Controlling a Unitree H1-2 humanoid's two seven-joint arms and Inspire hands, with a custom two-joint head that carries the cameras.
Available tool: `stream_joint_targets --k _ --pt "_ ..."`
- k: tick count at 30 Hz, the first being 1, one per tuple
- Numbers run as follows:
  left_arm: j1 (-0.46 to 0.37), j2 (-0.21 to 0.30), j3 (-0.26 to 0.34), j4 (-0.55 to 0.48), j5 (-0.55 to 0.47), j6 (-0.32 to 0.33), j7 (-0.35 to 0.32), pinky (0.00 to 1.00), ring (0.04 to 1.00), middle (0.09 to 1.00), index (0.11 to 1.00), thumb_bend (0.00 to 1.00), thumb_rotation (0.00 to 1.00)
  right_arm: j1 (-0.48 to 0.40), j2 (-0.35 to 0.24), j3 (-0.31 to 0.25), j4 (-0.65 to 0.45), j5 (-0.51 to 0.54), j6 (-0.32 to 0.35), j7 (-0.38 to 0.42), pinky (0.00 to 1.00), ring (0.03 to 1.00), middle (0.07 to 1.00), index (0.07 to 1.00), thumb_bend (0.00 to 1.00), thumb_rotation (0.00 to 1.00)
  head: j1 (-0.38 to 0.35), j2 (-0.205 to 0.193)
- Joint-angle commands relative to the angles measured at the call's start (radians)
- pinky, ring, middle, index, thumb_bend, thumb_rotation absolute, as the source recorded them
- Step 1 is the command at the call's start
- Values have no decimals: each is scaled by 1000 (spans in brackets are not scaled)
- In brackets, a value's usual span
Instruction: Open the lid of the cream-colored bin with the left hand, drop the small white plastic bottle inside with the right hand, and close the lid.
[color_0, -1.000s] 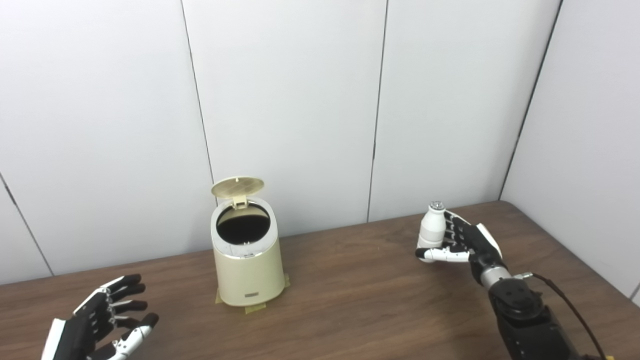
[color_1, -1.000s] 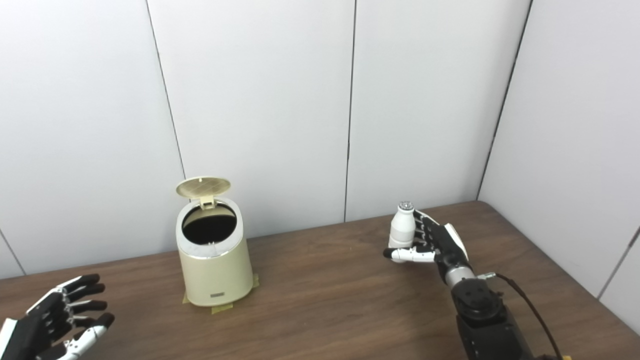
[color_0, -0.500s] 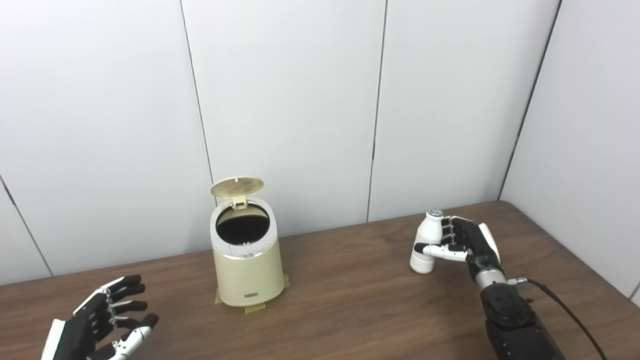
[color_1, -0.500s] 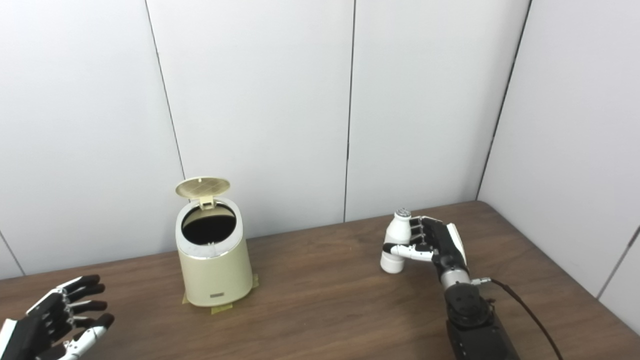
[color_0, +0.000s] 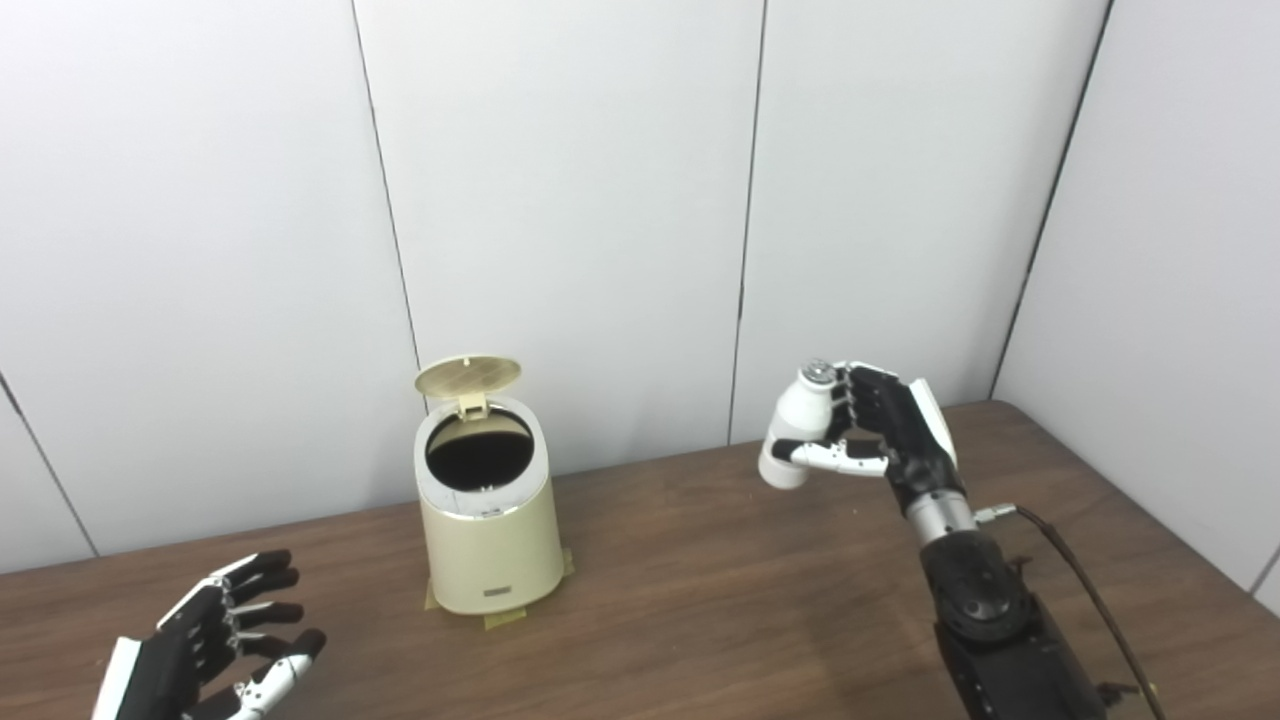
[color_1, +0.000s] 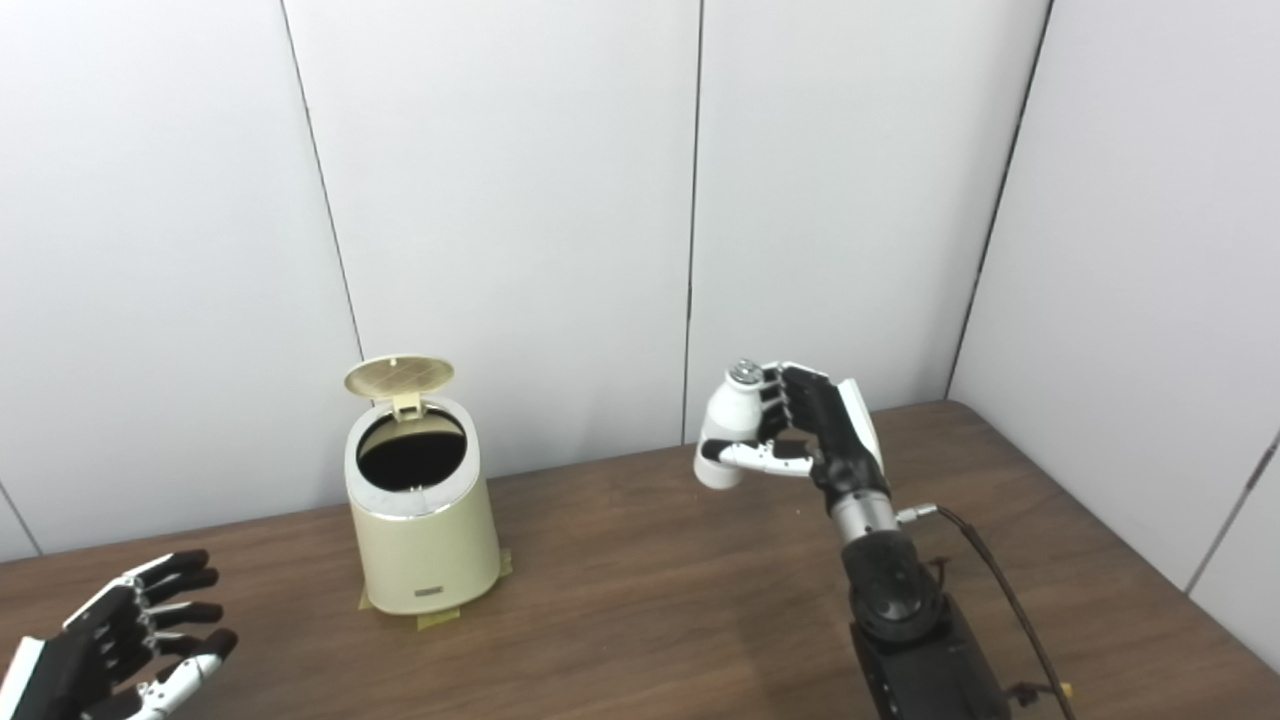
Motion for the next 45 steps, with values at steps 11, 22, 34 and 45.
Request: stream_joint_targets --k 11,22,34,45 --pt "-42 -23 -28 36 37 -76 23 614 650 720 761 612 0 -235 41 115 -130 -64 134 108 334 399 491 529 515 0 134 -15" --pt "-43 -78 -50 82 51 -105 38 549 636 719 757 677 59 -323 120 178 -76 -75 136 149 313 387 488 534 514 0 275 -15" --pt "-50 -101 -68 86 65 -99 49 582 656 730 760 683 77 -362 193 221 36 -83 105 161 329 396 473 530 516 0 320 -7" --pt "-55 -113 -74 83 59 -85 48 586 658 731 754 681 70 -367 213 245 85 -105 97 171 338 401 485 524 516 0 330 2"
